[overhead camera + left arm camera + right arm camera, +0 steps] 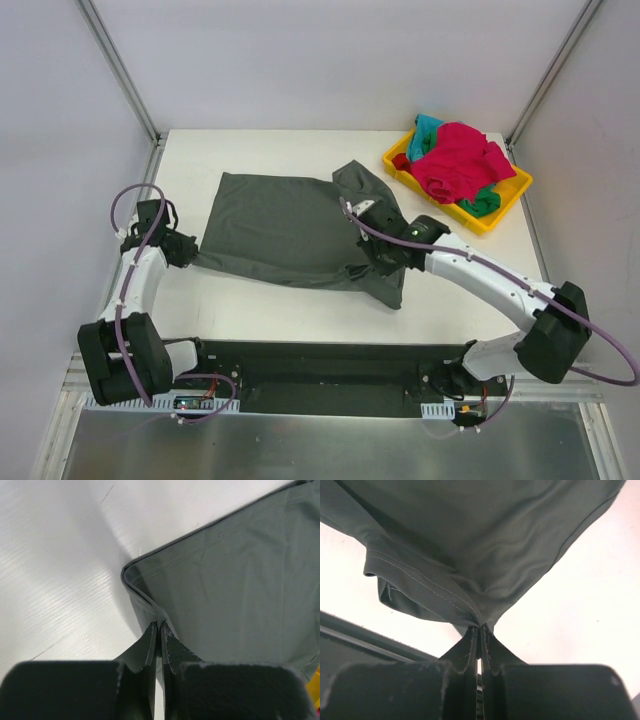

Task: Fold and stack the t-shirts
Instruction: Fold the flattened tshirt in 1/3 of the way

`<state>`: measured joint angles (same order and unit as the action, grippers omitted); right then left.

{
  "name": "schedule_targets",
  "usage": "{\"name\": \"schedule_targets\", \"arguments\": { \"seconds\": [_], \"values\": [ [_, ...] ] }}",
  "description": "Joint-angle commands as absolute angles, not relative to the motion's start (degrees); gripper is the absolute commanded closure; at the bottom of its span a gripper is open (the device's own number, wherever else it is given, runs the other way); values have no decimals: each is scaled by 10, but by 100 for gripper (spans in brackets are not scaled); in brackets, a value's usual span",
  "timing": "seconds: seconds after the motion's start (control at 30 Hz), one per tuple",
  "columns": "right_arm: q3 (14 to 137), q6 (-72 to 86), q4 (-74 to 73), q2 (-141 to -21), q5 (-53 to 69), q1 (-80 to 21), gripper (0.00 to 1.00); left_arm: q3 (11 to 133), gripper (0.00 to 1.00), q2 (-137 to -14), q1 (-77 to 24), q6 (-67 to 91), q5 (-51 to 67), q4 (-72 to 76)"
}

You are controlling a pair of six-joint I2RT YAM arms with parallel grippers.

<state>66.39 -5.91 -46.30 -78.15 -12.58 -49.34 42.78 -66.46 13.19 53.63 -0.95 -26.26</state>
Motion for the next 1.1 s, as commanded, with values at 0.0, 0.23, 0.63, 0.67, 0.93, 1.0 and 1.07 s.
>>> {"name": "schedule_targets", "arguments": {
  "seconds": [0.0, 0.23, 0.63, 0.67, 0.93, 1.0, 1.07],
  "values": [
    [721, -136, -477, -816, -127, -453, 99, 481, 100, -702, 125, 537, -12, -250],
    [778, -248, -464, -899, -65, -391, 99, 531, 100, -789, 119, 526, -14, -248],
    [982, -361, -445, -1123, -185, -331, 84, 655, 28, -932, 116, 485, -4, -250],
    [999, -354, -444, -1133, -195, -331, 67, 651, 10, -926, 115, 486, -6, -250],
    [864, -189, -386, -978, -198, -352, 3, 593, 1, -805, 93, 459, 22, -249],
    [778, -111, -364, -914, -149, -352, 1, 582, 1, -792, 74, 433, 42, -243],
    [689, -42, -338, -855, -96, -352, 2, 578, 1, -797, 50, 418, 73, -237]
  ]
}}
